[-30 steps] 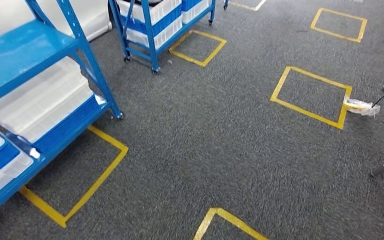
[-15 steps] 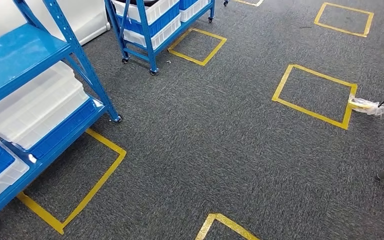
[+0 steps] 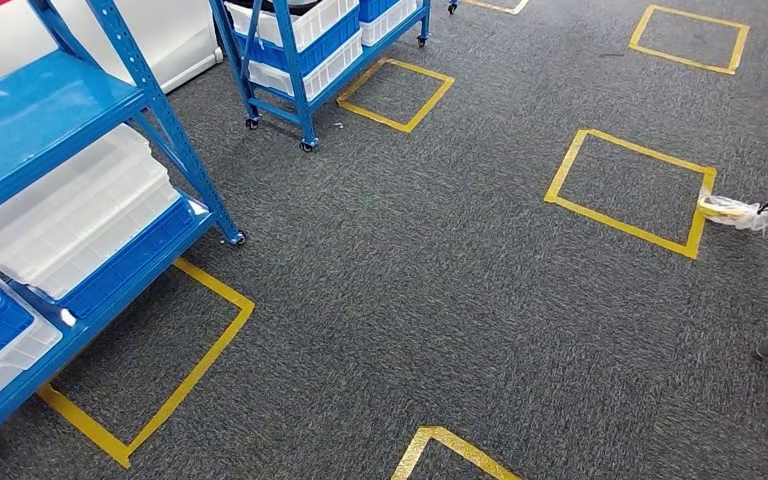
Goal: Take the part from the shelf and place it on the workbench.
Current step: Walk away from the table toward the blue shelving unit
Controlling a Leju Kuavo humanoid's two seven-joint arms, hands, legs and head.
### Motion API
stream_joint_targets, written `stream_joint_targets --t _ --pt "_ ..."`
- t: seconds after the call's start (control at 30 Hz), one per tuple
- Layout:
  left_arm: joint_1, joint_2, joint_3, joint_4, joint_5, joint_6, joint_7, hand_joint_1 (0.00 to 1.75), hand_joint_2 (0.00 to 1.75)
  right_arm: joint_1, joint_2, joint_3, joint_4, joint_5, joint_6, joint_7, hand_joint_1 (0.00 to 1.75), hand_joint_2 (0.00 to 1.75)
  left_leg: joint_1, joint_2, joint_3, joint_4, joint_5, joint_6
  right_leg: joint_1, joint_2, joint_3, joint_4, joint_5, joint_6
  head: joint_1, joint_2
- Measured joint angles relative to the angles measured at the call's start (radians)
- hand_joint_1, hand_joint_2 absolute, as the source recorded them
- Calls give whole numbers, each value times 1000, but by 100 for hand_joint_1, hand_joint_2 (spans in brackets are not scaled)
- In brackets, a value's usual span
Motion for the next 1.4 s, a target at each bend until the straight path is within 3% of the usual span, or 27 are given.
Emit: stream_joint_targets --t 0.27,0.4,0.47,0.53,0.57,0.6,0.63,0.7,0.73,0.8,0.87,0.93,1.0,1.07,1.1,1.13,1.17,1.23,1.3,1.37,1.4 --pt "0 0 0 0 -1 0 0 0 0 0 6 0 0 11 -2 0 0 175 -8 0 -5 11 -2 5 -8 0 1 -1 7 14 0 0" --pt "0 -1 0 0 -2 0 0 0 0 -2 8 0 0 13 -2 1 0 175 -2 -2 2 -12 18 21 -9 -1 2 -2 6 31 0 0" --pt "0 -2 0 0 -3 0 0 0 0 -2 8 0 0 14 -3 2 0 175 4 -5 9 -28 31 27 -8 0 -30 66 -37 36 1 0" --pt "2 -2 0 0 -4 0 0 0 0 -2 8 0 0 16 -4 3 0 175 4 -9 7 -28 33 29 -9 0 -90 191 -94 41 0 0" --pt "3 -2 0 0 -4 0 0 0 0 -1 8 0 0 16 -4 3 0 175 5 -13 8 -27 32 28 -10 0 -112 236 -103 44 0 0" --pt "4 -2 0 0 -4 0 0 0 0 -1 8 0 0 17 -4 3 0 175 5 -19 9 -25 30 27 -12 1 -119 247 -94 46 0 0" --pt "4 -2 0 0 -4 0 0 0 0 0 8 0 0 17 -5 3 0 175 7 -27 12 -22 27 24 -14 2 -105 218 -65 49 0 0" --pt "3 -2 0 0 -5 0 0 0 0 2 7 0 0 17 -6 3 0 175 10 -44 12 -12 15 14 -21 30 -44 93 -1 52 1 0" --pt "2 -2 0 0 -6 0 0 0 0 3 6 0 1 17 -6 3 0 175 12 -53 7 -2 8 8 -24 50 -19 42 13 50 0 0" --pt "-1 -2 0 0 -9 1 -1 0 0 4 6 0 2 18 -7 2 0 175 13 -69 -6 9 0 -5 -24 77 -1 6 3 40 0 0" --pt "-2 -3 0 0 -11 1 -1 0 0 2 7 0 2 19 -7 3 0 175 16 -81 -9 10 -2 -15 -22 59 2 0 -2 25 0 0" --pt "-1 -3 0 0 -11 2 -1 0 0 2 7 0 2 19 -8 3 0 175 17 -53 -24 45 -22 -25 -22 35 11 -7 -5 11 -1 0" --pt "-2 -3 0 0 -12 2 -1 0 0 4 7 0 2 19 -8 3 0 175 18 -14 -85 161 -76 -33 -21 9 18 -12 -9 1 -2 0" --pt "-3 -3 0 0 -12 2 -2 0 0 4 7 0 2 19 -8 3 0 175 20 -3 -162 288 -116 -37 -16 -16 22 -12 -14 -3 -2 0" --pt "-1 -3 0 0 -12 2 -2 0 0 4 7 0 2 19 -8 3 0 175 21 -1 -182 311 -108 -37 -15 -27 26 -12 -17 -4 -2 0" --pt "1 -3 0 0 -12 2 -2 0 0 2 7 0 2 19 -8 3 0 175 21 1 -182 293 -79 -35 -13 -37 30 -12 -20 -4 -2 0" --pt "2 -3 0 0 -12 2 -2 0 0 1 7 0 2 19 -8 3 0 175 20 6 -166 244 -38 -32 -12 -46 36 -13 -23 -3 -2 0" --pt "2 -3 0 0 -12 2 -2 0 0 0 8 0 2 19 -8 3 0 175 12 45 -110 105 33 -19 -10 -65 47 -13 -30 1 -2 0" --pt "-1 -3 0 0 -13 3 -2 0 0 0 8 0 2 19 -8 3 0 175 2 72 -86 36 54 -9 -8 -81 53 -15 -34 10 -2 0" --pt "-1 -3 0 0 -14 3 -2 0 0 -3 9 0 1 20 -8 3 0 175 0 56 -85 28 57 -2 -7 -96 60 -21 -34 21 -2 0" --pt "1 -3 1 0 -14 3 -2 0 0 -4 9 0 1 20 -8 3 0 175 3 45 -81 20 63 4 -8 -89 63 -20 -38 27 -1 0"
